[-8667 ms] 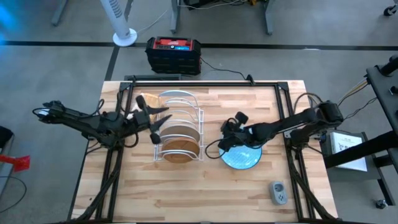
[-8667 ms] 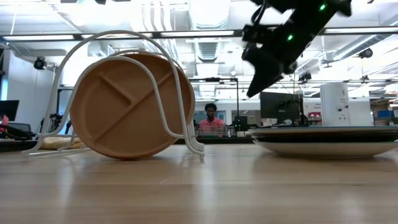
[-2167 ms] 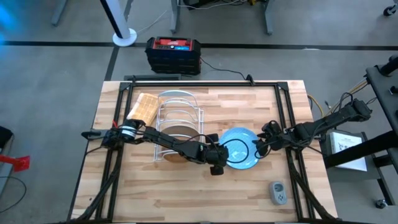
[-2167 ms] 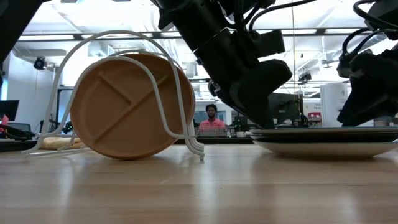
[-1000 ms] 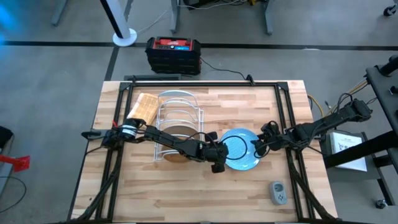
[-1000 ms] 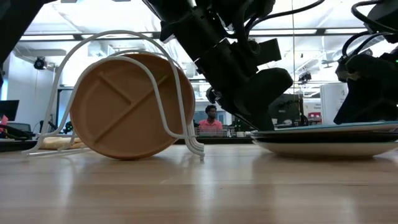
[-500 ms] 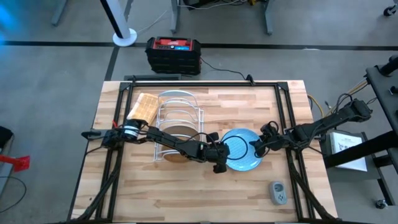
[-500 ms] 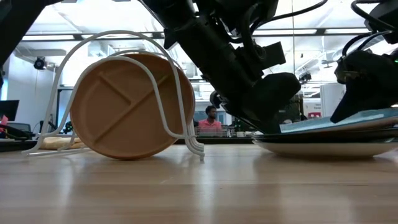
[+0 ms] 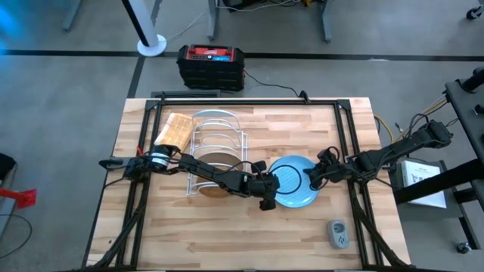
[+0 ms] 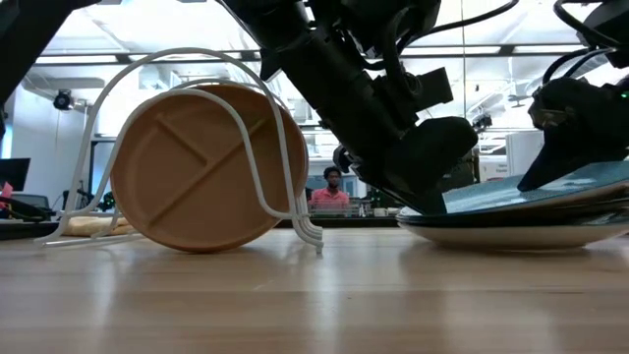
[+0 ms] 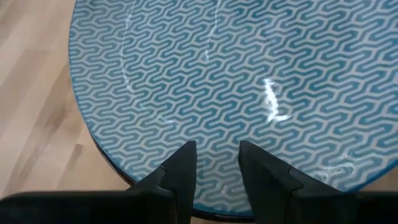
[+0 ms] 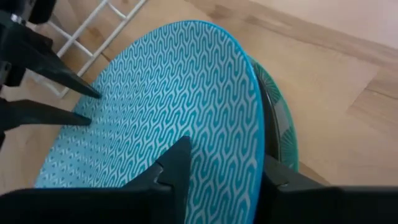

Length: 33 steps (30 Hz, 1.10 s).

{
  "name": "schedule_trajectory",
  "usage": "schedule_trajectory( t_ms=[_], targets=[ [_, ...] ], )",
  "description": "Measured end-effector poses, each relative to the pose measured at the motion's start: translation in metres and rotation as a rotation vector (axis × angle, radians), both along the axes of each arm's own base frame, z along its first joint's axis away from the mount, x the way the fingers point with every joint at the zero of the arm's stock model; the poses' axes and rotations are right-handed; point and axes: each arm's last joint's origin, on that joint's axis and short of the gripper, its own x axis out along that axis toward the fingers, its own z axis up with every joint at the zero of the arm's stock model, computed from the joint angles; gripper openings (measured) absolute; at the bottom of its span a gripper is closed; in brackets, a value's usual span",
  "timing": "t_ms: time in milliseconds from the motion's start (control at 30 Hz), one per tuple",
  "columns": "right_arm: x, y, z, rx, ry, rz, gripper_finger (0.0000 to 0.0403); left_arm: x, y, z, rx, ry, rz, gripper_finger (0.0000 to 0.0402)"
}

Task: Sort dishes
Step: Put the blue plate into the dishwasher rack

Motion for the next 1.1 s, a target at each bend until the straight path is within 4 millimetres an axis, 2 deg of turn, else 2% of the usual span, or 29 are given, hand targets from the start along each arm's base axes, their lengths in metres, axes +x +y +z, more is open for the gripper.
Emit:
schedule_trajectory(
  t_ms=[300, 567, 1100],
  targets=[
    [0.0008, 0.0000, 0.0020, 0.007, -0.015, -0.018, 0.0047, 0.0001, -0.0002, 0.0000, -0.005, 0.001, -0.004, 0.0115],
    [-0.0004, -0.0001, 0.0006, 0.024, 0.000, -0.022, 0.0045, 0.0003, 0.0000, 0.0001, -0.011, 0.001, -0.007, 0.0115],
    [-0.0015, 0.0018, -0.0019, 0.180, 0.002, -0.070, 0.0050, 0.0032, -0.0035, 0.0048, -0.066, 0.015, -0.072, 0.0115]
  ],
)
